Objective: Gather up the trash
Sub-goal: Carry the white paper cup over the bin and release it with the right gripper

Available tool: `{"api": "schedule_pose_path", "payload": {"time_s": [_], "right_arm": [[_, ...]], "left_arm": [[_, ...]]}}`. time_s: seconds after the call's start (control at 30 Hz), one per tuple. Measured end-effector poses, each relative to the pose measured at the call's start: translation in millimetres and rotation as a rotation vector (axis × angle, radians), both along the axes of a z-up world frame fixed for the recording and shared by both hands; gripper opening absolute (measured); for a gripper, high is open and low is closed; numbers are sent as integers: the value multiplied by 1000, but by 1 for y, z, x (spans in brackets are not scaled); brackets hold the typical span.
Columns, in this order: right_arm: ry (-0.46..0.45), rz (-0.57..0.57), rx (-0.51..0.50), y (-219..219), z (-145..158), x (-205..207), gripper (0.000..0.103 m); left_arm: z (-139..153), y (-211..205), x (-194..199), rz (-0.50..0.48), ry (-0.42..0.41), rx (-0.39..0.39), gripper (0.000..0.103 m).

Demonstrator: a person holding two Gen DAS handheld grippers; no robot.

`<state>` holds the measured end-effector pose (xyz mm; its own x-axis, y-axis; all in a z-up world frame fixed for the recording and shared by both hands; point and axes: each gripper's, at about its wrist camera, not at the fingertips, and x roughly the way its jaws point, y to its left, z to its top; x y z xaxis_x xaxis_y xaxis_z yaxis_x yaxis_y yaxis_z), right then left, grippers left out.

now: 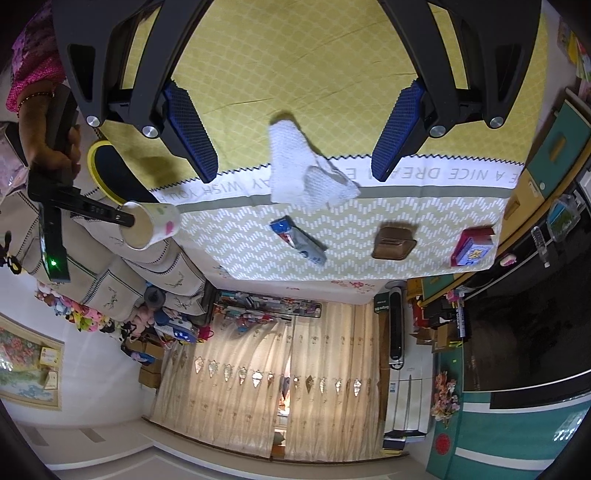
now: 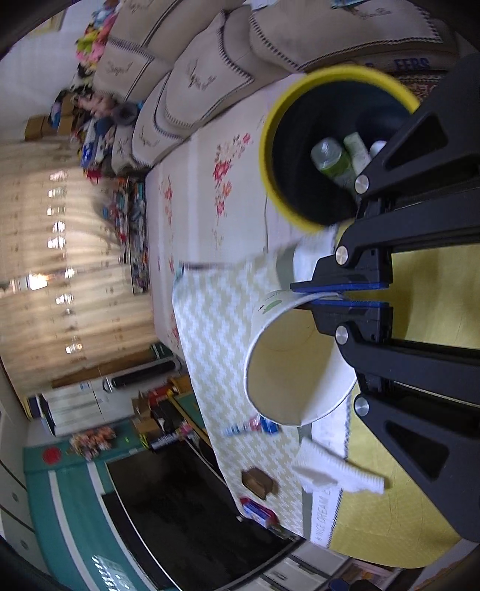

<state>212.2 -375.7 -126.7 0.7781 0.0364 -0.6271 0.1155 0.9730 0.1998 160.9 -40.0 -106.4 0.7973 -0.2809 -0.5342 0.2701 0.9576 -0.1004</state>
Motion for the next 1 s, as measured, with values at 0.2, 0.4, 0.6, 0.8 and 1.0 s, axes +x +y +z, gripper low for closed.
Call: {"api": "schedule_pose_path", "payload": {"time_s": [0.2,0.4,0.6,0.8,1.0], "right_arm": [[28,-110,29,-55,-17,-20,4],[74,-192,50,-94,-42,-32,4],[110,-219,63,-109,-59,-31,4],[137,-237,69,-116,-69,-25,13],[133,-240,74,-114,-69,-25,23]], "left_arm": [[-6,-20,3,-29,25,19,84],[-13,-39,9,-55,55,42,84],[-15,-53,12,-70,63,66,84],[-18,-56,16,-75,74,77,84],[-21,-54,20,-72,84,77,84]]}}
